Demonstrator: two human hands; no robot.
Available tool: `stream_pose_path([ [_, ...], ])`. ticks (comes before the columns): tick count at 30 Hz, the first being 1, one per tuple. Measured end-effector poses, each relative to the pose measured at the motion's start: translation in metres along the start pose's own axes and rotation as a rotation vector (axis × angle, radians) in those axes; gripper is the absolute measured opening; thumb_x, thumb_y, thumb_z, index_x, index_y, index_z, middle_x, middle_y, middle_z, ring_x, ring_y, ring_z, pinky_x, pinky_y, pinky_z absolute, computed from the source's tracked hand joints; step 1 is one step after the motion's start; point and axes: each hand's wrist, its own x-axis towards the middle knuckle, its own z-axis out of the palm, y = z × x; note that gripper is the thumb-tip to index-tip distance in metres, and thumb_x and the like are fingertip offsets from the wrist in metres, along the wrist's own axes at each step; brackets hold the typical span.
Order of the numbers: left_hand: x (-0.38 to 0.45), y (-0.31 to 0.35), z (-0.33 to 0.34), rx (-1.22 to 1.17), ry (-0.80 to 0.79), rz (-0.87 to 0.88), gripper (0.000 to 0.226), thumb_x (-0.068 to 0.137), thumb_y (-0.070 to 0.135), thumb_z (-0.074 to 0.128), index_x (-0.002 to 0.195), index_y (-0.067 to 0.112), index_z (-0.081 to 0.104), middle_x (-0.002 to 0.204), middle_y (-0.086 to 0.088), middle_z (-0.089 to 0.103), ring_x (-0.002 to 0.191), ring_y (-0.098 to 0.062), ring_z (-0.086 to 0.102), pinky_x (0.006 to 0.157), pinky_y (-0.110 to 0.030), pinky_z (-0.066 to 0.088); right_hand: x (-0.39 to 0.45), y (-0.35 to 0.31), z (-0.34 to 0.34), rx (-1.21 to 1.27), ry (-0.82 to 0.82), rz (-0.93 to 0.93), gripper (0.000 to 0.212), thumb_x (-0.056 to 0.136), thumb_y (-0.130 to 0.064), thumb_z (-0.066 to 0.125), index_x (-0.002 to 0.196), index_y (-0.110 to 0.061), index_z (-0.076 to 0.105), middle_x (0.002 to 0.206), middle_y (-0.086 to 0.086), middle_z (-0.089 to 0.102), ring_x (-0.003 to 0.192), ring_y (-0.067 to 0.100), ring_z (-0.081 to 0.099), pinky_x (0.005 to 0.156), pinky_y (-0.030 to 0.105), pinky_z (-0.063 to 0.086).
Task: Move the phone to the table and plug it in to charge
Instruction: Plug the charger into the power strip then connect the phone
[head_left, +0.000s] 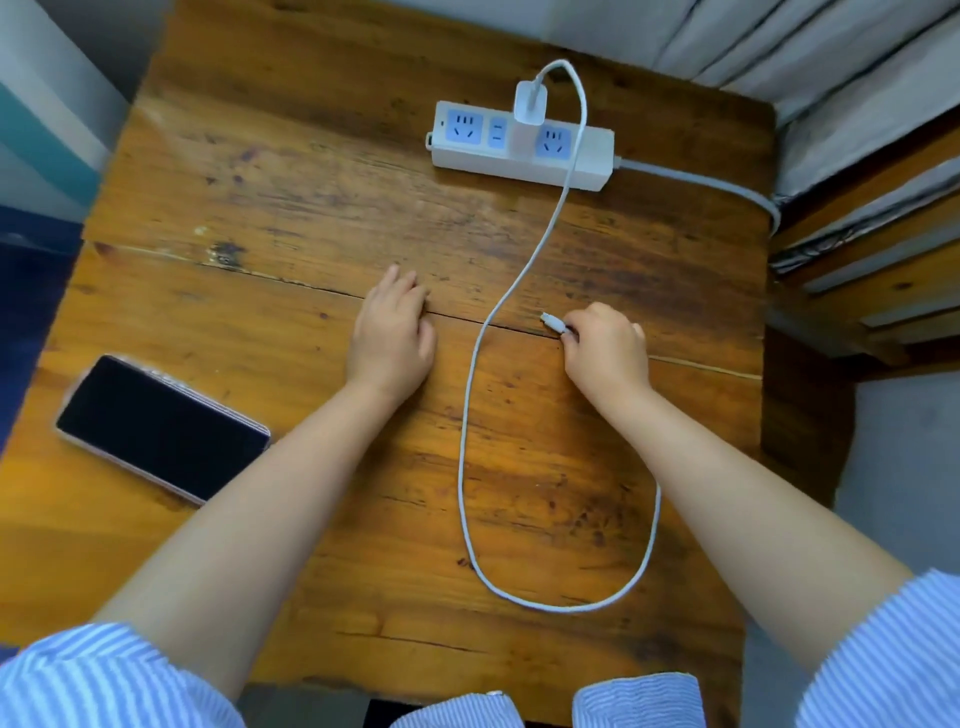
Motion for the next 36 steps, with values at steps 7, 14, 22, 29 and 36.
stream_pose_path([
  [7, -0.060, -0.024, -0.027, 0.100, 0.070, -0.109, 0.036, 0.086, 0.002, 0.050, 0.121, -0.005, 0.053, 0.133, -0.022, 0.053, 0.133, -0.034, 0.037, 0.110, -0.046, 0.031, -0.064, 0.003, -0.005, 0.281, 0.099, -0.204, 0.012, 0.083, 0.007, 0.055, 0.093, 0.006, 0.062, 0.089, 0.024, 0.067, 0.081, 0.034, 0.061, 0.068, 0.025, 0.040],
  [14, -0.109, -0.043, -0.060, 0.311, -0.012, -0.211, 0.044, 0.083, -0.002, 0.051, 0.127, -0.004, 0.046, 0.140, -0.023, 0.043, 0.136, -0.035, 0.030, 0.109, -0.049, 0.030, -0.090, -0.049, -0.012, 0.398, 0.056, -0.516, 0.011, 0.079, 0.009, 0.058, 0.089, 0.009, 0.063, 0.083, 0.027, 0.067, 0.077, 0.037, 0.062, 0.068, 0.041, 0.050],
  [22, -0.133, -0.084, -0.100, 0.735, -0.354, -0.249, 0.085, 0.081, 0.021, 0.065, 0.144, 0.015, 0.009, 0.157, -0.010, 0.006, 0.144, -0.025, 0.000, 0.116, -0.040, 0.019, -0.108, -0.084, 0.008, 0.467, -0.056, -0.553, 0.015, 0.082, 0.008, 0.055, 0.093, 0.007, 0.065, 0.090, 0.026, 0.065, 0.085, 0.036, 0.060, 0.073, 0.036, 0.044],
  [29, -0.114, -0.106, -0.110, 0.881, -0.654, 0.045, 0.089, 0.084, 0.002, 0.056, 0.145, 0.016, -0.008, 0.158, -0.004, -0.007, 0.144, -0.020, -0.008, 0.119, -0.036, 0.009, -0.121, -0.116, 0.023, 0.533, 0.022, -0.504, 0.019, 0.075, 0.013, 0.060, 0.093, 0.009, 0.065, 0.084, 0.028, 0.068, 0.077, 0.036, 0.065, 0.073, 0.039, 0.051],
  [36, -0.098, -0.119, -0.123, 0.820, -0.686, 0.254, 0.095, 0.075, 0.021, 0.072, 0.145, 0.013, 0.008, 0.153, -0.007, 0.019, 0.140, -0.022, 0.019, 0.112, -0.032, 0.029, -0.133, -0.141, 0.044, 0.557, 0.108, -0.447, 0.013, 0.067, 0.015, 0.069, 0.079, 0.008, 0.069, 0.074, 0.025, 0.073, 0.067, 0.032, 0.069, 0.063, 0.025, 0.045],
])
